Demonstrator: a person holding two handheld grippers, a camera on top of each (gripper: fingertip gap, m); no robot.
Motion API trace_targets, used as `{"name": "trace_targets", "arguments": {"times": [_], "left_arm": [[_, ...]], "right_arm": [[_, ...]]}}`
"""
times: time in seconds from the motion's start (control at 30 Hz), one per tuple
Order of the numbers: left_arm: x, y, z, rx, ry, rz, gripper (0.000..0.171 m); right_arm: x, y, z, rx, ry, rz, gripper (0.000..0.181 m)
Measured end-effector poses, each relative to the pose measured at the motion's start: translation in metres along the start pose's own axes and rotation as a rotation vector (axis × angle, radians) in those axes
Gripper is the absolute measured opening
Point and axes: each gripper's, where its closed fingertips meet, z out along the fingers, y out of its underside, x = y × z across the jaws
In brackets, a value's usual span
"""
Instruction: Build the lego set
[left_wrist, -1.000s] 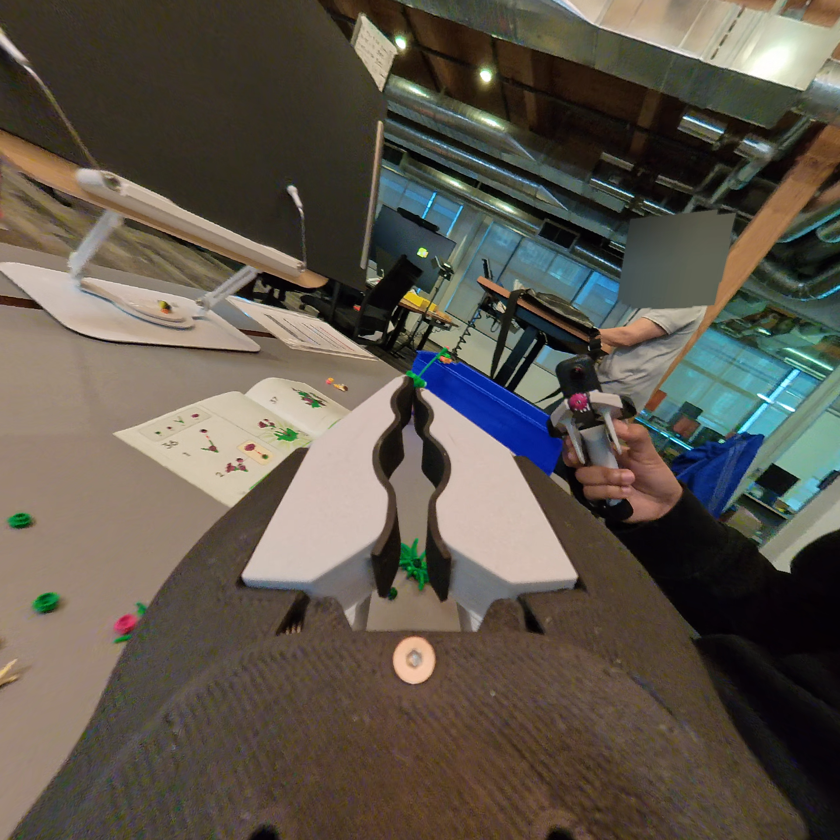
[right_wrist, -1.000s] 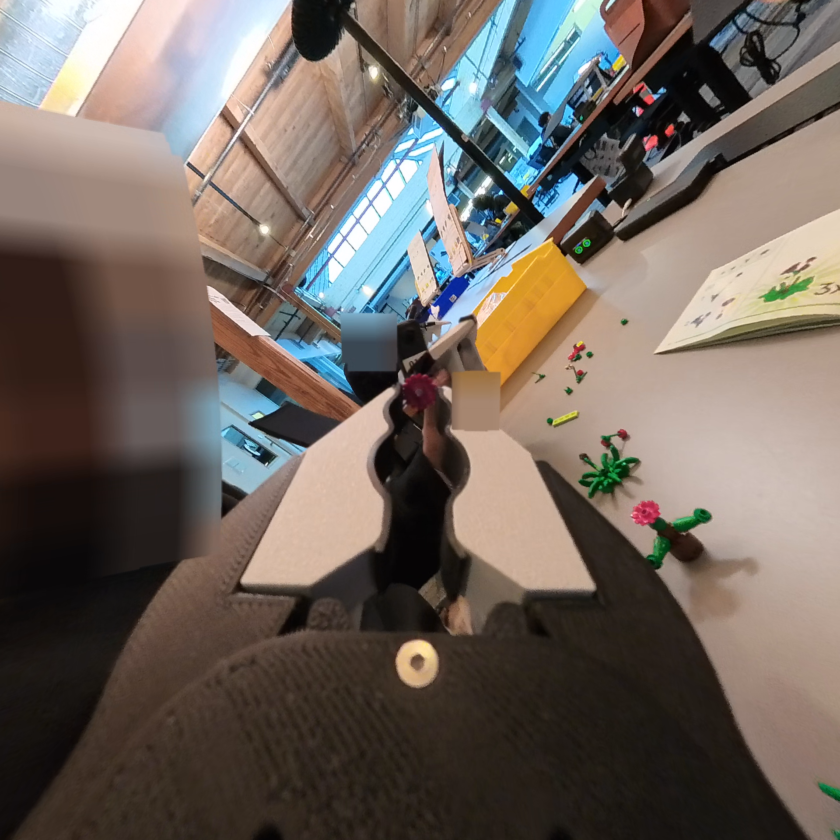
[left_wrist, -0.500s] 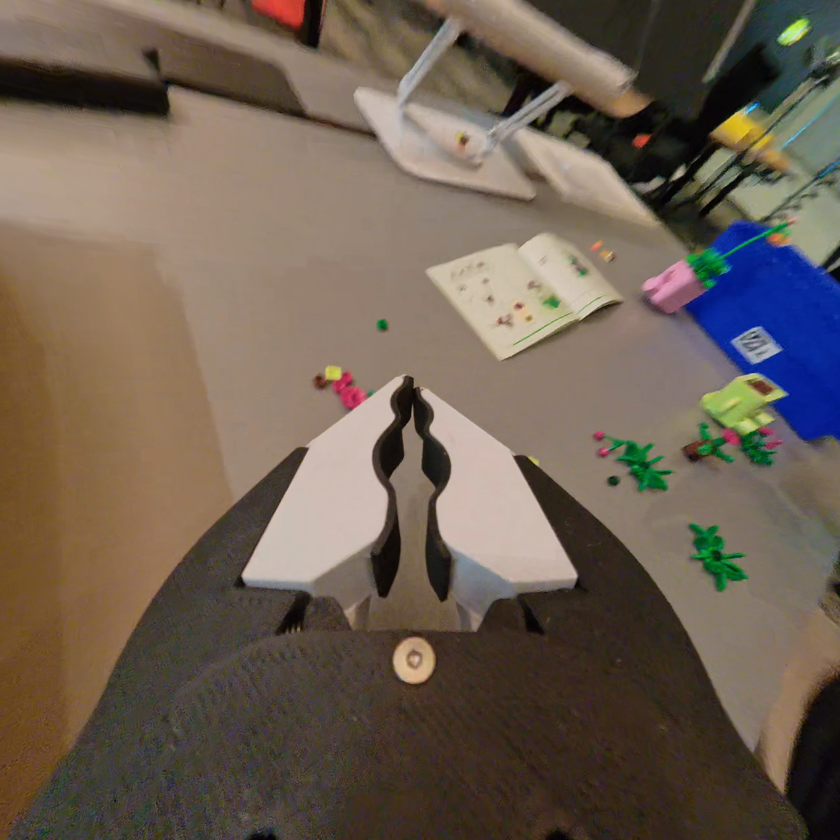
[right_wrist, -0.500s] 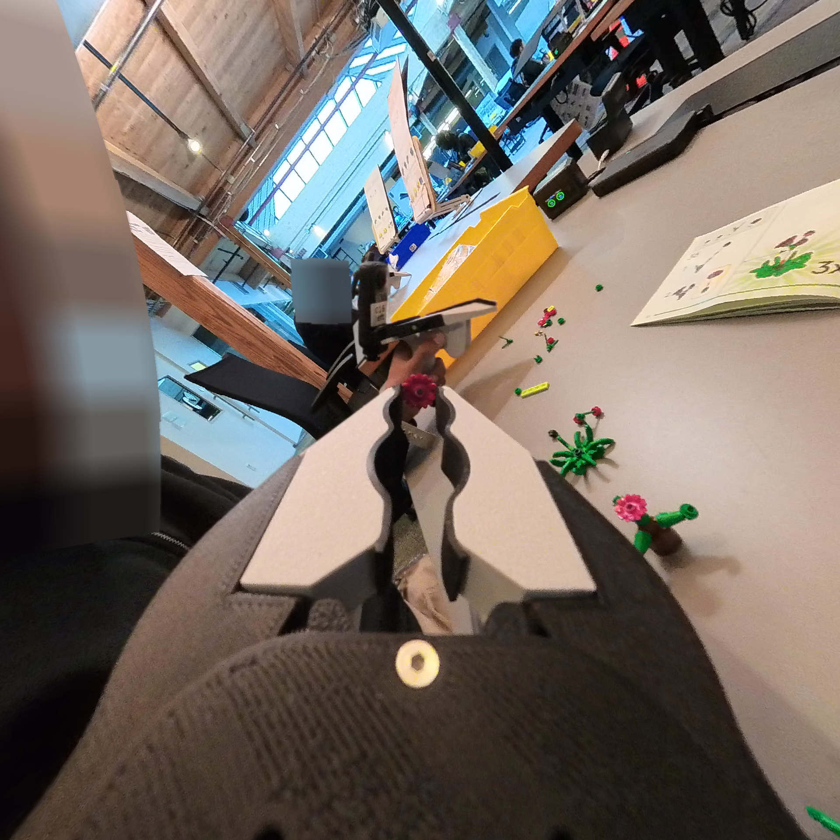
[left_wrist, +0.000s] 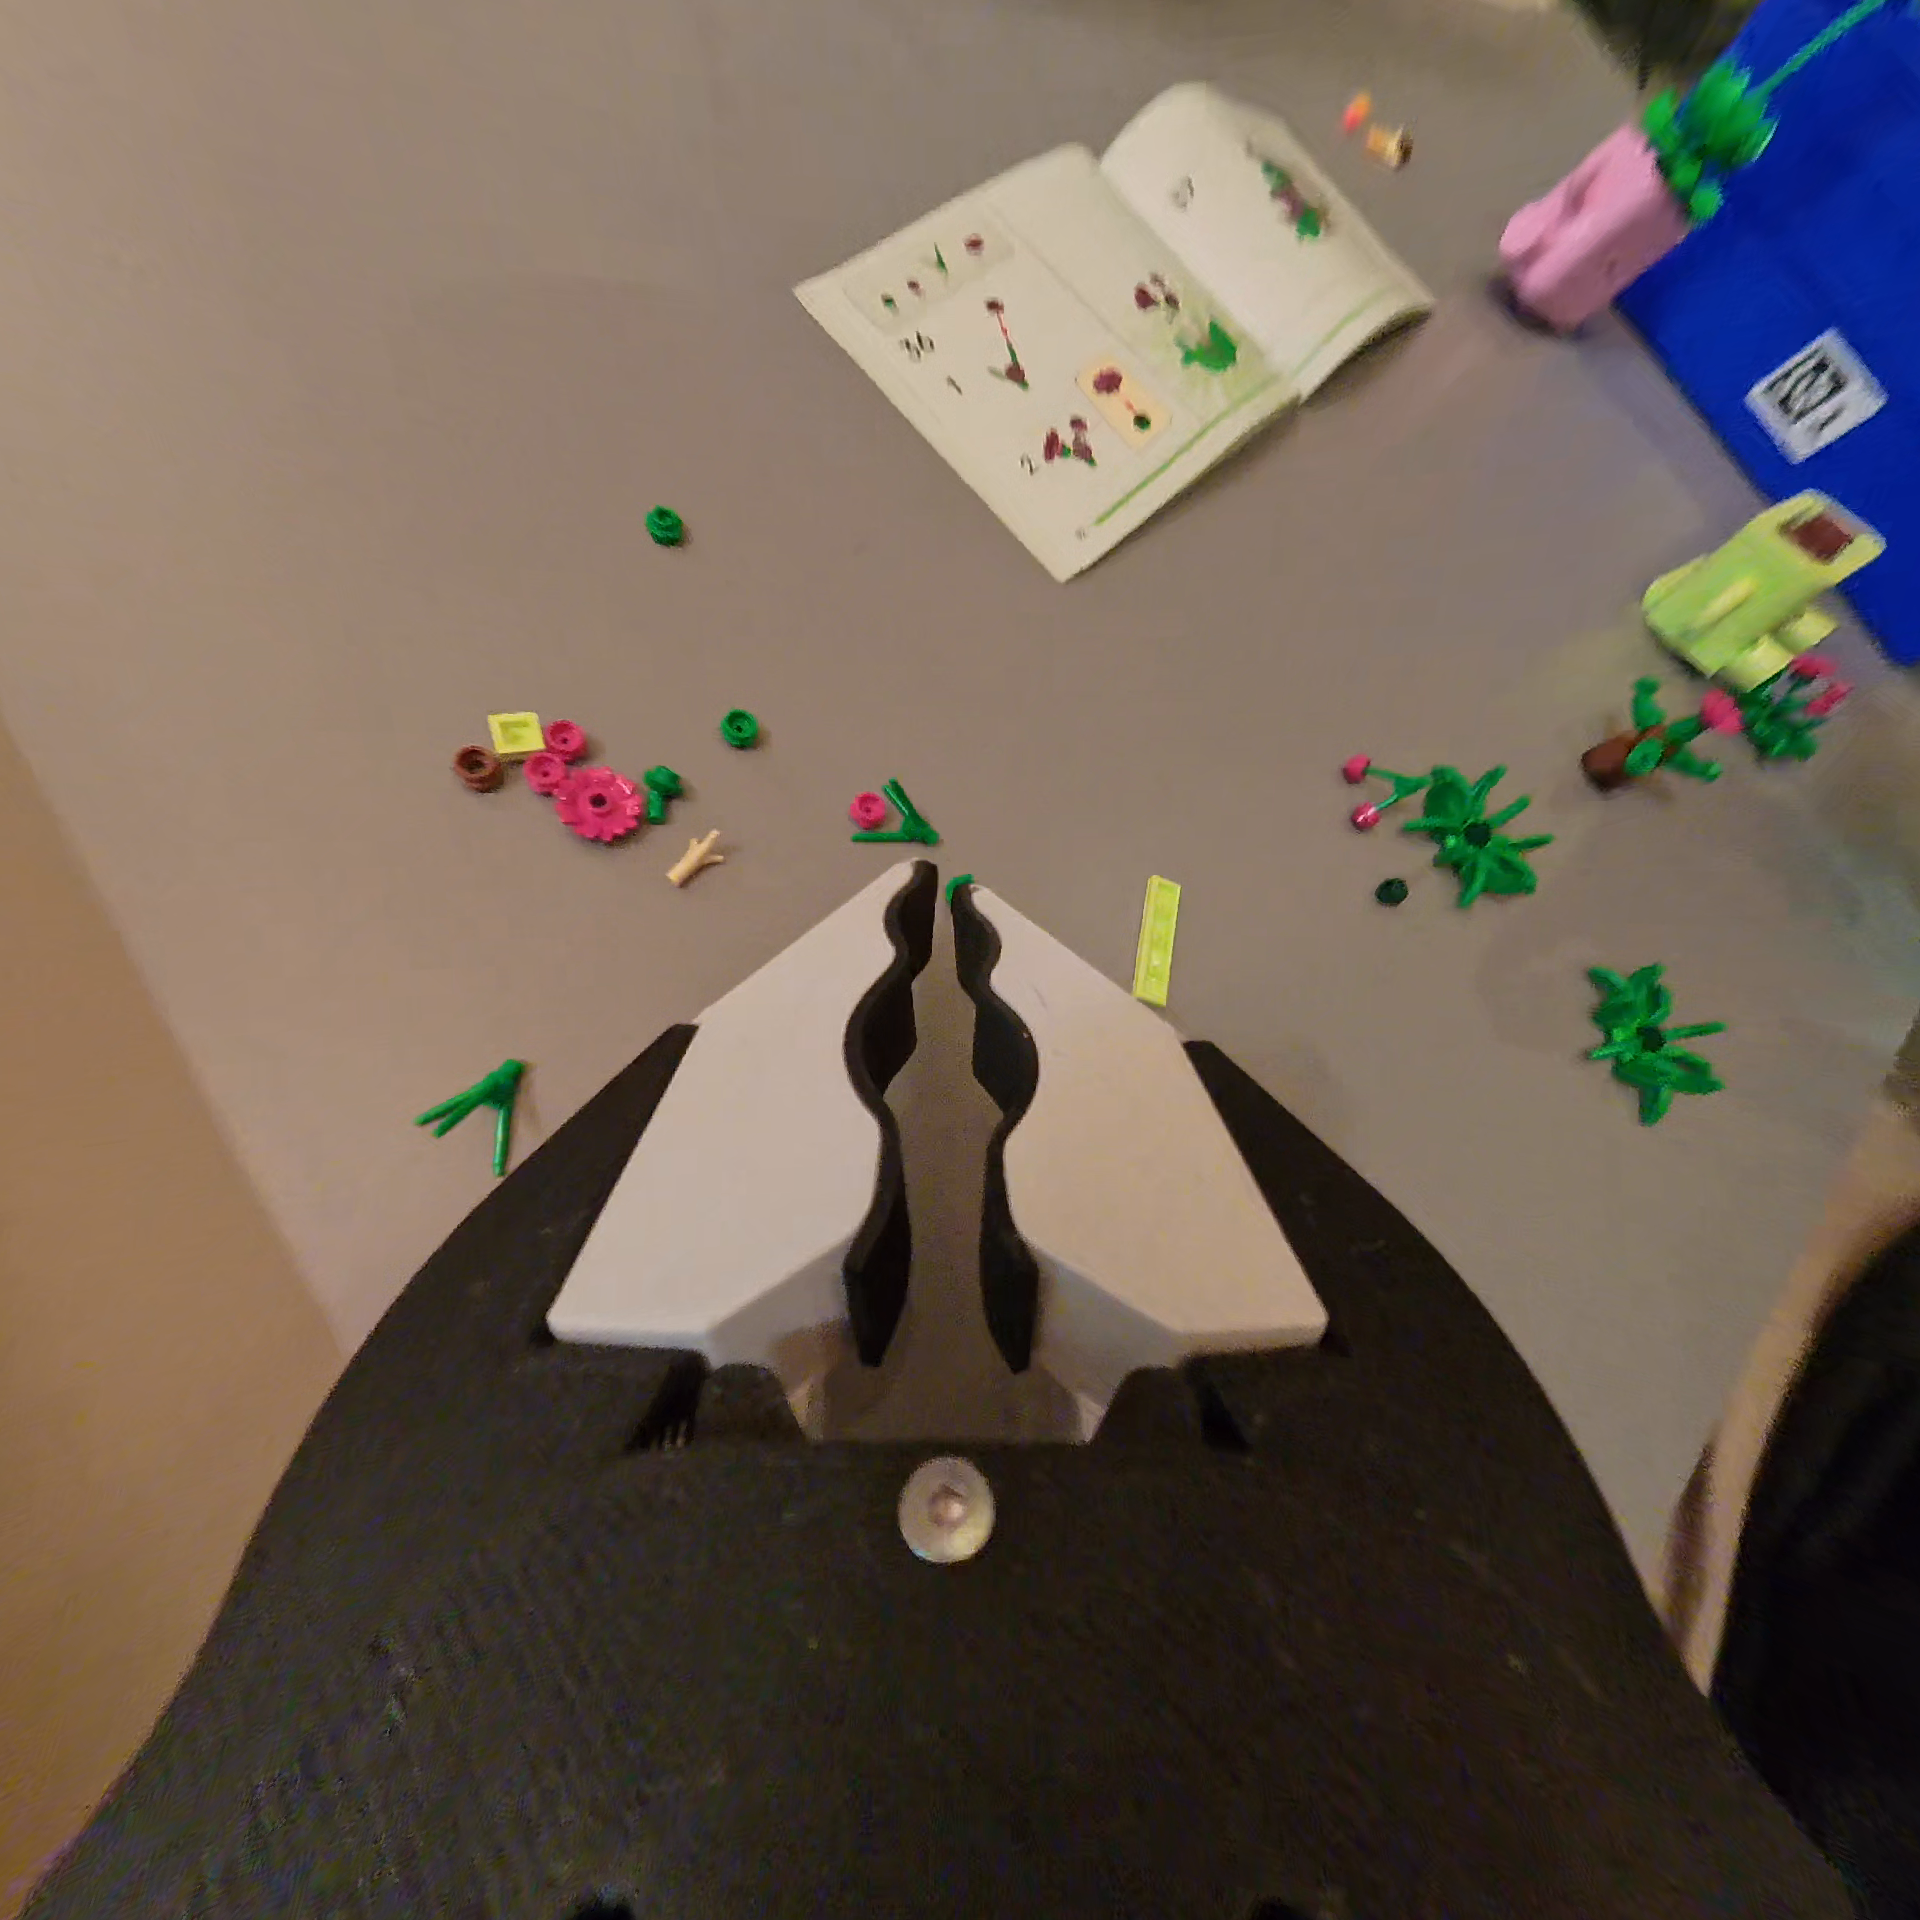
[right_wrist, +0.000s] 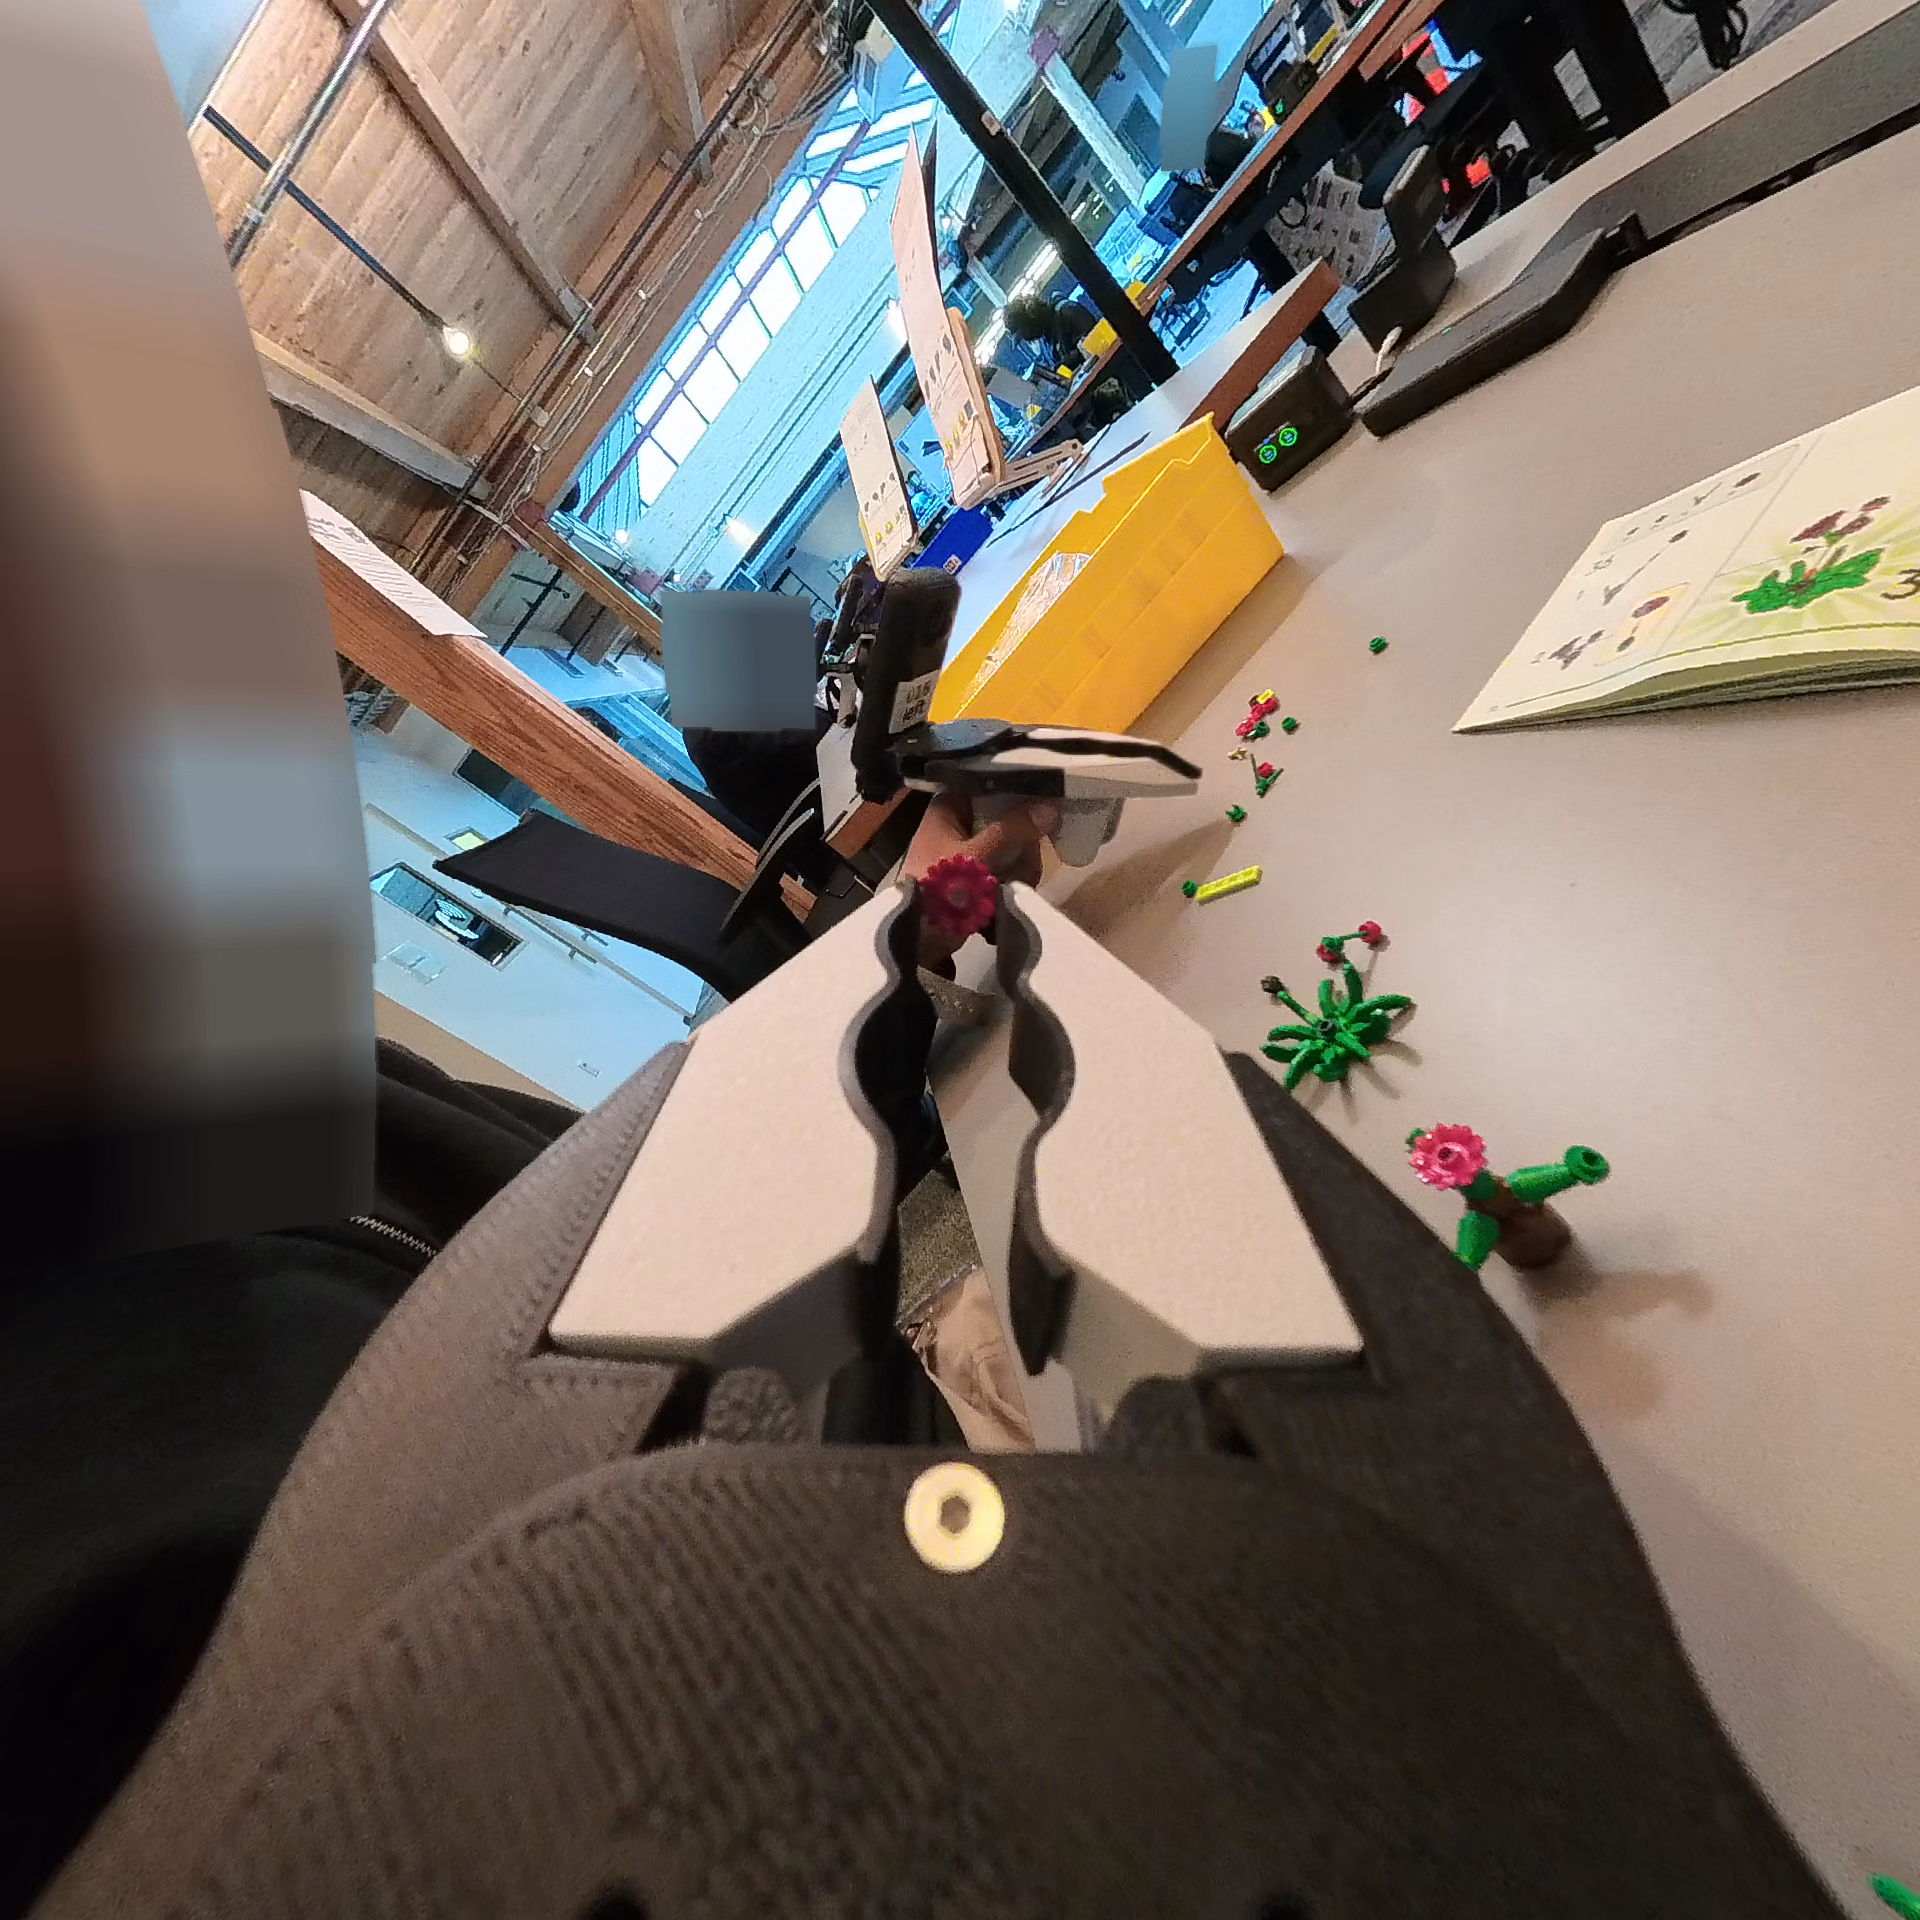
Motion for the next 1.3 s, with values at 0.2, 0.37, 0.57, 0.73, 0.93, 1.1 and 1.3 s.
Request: {"name": "trace_targets", "arguments": {"times": [0.2, 0.37, 0.57, 0.73, 0.93, 1.1, 1.3], "left_arm": [[0.019, 0.006, 0.007, -0.055, 0.07, 0.078, 0.001], [0.022, 0.002, 0.002, -0.021, 0.104, 0.072, 0.0], [0.042, 0.023, 0.001, -0.134, 0.248, 0.124, 0.009], [0.043, 0.03, 0.002, -0.159, 0.231, 0.196, 0.013], [0.041, 0.039, 0.007, -0.218, 0.204, 0.223, 0.009], [0.044, 0.041, 0.007, -0.225, 0.216, 0.232, 0.004], [0.076, 0.046, 0.007, -0.243, 0.363, 0.279, 0.004]], "right_arm": [[0.004, 0.003, 0.001, -0.007, 0.002, 0.008, 0.012], [0.006, 0.007, 0.005, -0.03, 0.017, -0.002, 0.012], [0.007, 0.013, 0.011, -0.069, 0.039, -0.028, 0.013], [0.006, 0.014, 0.014, -0.072, 0.028, -0.021, 0.012], [0.004, 0.013, 0.014, -0.069, 0.024, -0.025, 0.012], [0.003, 0.013, 0.012, -0.065, 0.024, -0.026, 0.012], [0.002, 0.013, 0.013, -0.069, 0.023, -0.03, 0.012]]}}
